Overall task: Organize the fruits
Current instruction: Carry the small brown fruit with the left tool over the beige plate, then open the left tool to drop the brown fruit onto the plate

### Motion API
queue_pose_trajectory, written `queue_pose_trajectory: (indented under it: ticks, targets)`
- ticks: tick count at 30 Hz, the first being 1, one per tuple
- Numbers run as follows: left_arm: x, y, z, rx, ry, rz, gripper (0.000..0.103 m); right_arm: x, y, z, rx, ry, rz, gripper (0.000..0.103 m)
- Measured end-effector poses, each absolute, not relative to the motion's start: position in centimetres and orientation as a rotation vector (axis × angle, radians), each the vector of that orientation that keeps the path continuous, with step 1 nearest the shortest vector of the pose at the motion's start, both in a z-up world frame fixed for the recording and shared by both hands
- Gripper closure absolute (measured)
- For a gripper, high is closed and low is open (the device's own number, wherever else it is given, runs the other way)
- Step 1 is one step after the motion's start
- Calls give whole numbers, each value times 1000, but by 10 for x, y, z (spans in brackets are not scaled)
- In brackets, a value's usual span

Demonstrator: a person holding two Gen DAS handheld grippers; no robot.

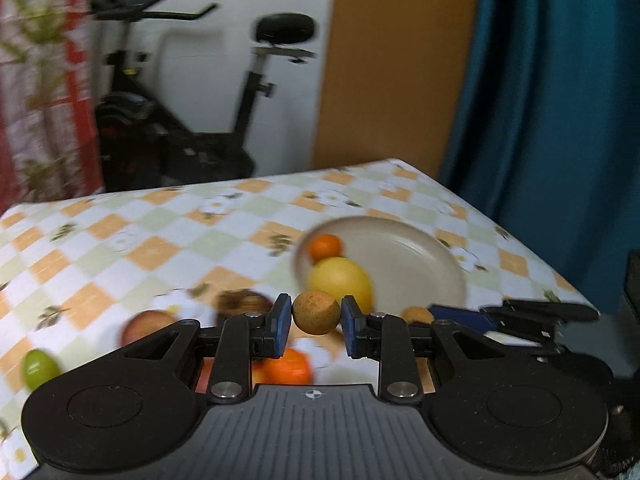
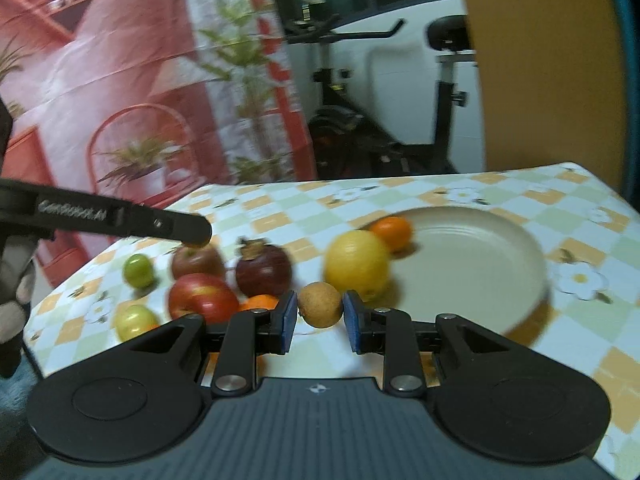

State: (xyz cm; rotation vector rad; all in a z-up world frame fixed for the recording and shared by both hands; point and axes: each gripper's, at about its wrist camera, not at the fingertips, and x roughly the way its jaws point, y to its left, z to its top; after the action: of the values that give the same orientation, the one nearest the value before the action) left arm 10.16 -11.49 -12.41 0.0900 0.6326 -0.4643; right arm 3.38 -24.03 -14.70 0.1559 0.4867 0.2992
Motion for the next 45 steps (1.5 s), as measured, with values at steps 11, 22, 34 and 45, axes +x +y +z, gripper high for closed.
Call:
queue_pose_trajectory:
  ticks: [11,22,34,45]
  targets:
    - [136,-155,-158,42,792,-526,75,33,-255,-161,89,488,241,75]
    - [154,-165,-163,48,845,-526,75,42,-262,-169,119,500,261,75]
    - [154,-155,-159,20,844,-524,60,42,-264,-169,137,489,261,65]
    - [132,-125,-139,18,753,-452,47,38,-270,-168,184,462,273,61]
